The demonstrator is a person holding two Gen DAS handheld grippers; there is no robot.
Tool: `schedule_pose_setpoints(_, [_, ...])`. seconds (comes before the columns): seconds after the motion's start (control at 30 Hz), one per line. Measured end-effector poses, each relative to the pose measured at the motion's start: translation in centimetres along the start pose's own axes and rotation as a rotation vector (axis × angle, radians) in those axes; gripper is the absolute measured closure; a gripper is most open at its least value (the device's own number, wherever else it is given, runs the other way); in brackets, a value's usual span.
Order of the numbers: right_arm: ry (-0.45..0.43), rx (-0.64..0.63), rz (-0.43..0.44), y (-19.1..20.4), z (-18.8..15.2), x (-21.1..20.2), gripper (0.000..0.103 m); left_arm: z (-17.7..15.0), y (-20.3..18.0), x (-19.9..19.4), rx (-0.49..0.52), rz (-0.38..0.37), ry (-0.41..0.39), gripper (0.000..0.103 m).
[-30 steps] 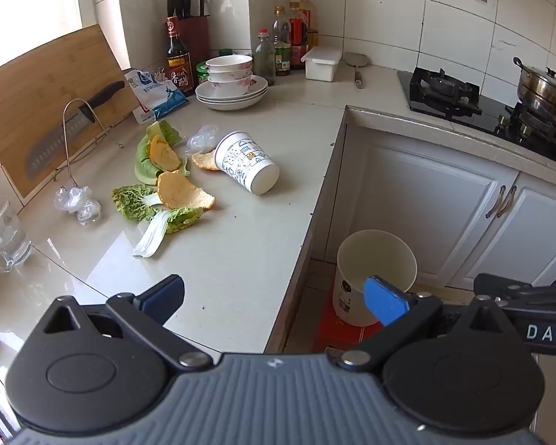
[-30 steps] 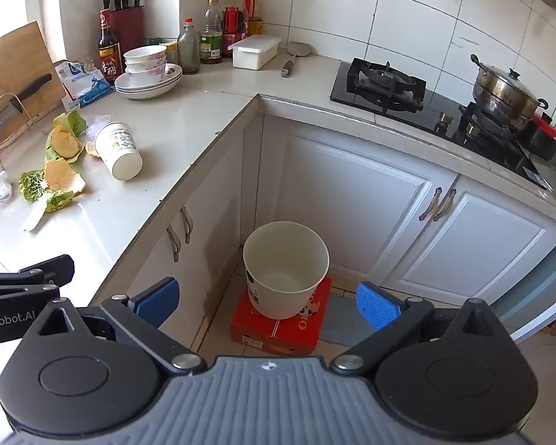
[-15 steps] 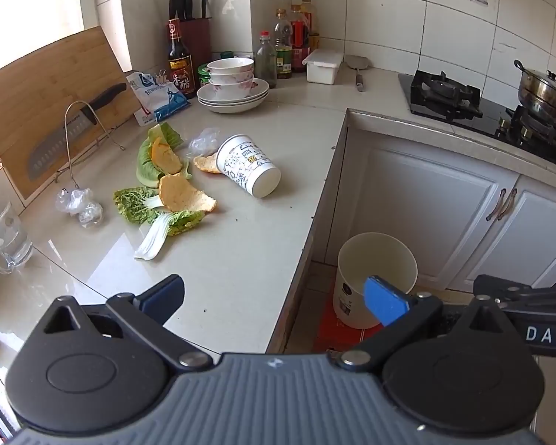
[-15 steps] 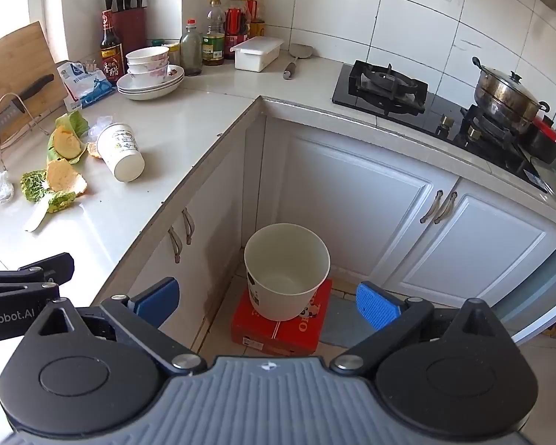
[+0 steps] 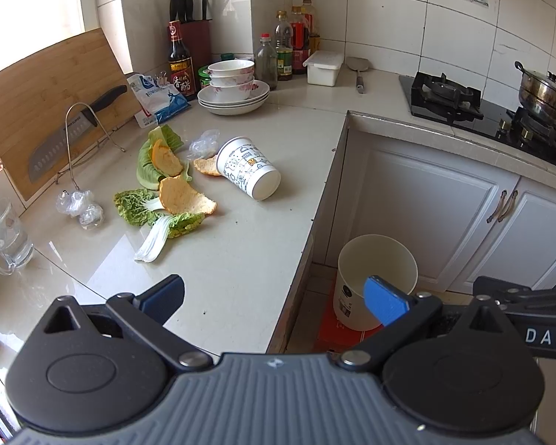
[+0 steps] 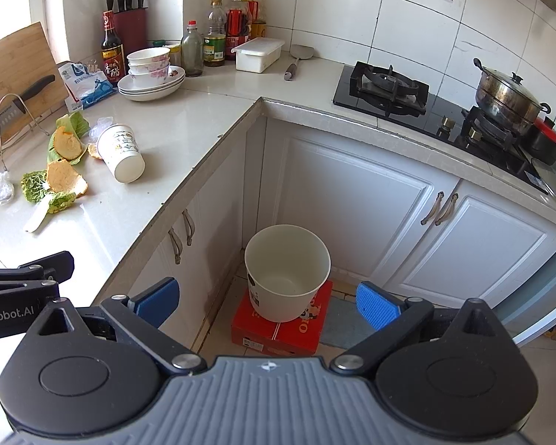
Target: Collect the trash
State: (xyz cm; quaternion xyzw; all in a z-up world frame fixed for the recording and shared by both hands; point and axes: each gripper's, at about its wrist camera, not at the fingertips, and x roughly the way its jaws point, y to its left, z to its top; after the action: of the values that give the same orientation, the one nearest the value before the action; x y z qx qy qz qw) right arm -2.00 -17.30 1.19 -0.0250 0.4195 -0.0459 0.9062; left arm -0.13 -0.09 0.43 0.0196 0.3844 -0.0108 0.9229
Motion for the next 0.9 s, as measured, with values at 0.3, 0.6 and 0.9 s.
schedule_pose_setpoints(0.3, [-0.002, 0.0, -0.001, 0.11, 0.12, 0.05, 0.0, 0.13, 0.03, 0.06, -0.003, -0.002, 0.0, 0.001])
schedule_pose_setpoints(0.6, [-0.002, -0.001, 0.0, 0.19, 0.25, -0.11, 0.0, 0.22, 0.09, 0.14, -0.001, -0.001, -0.001, 0.001])
schedule_pose_setpoints(0.9, [-0.004, -0.001, 0.0, 0.08, 0.16, -0.01, 0.0, 0.32, 0.2, 0.21, -0.004, -0.001, 0.0, 0.001])
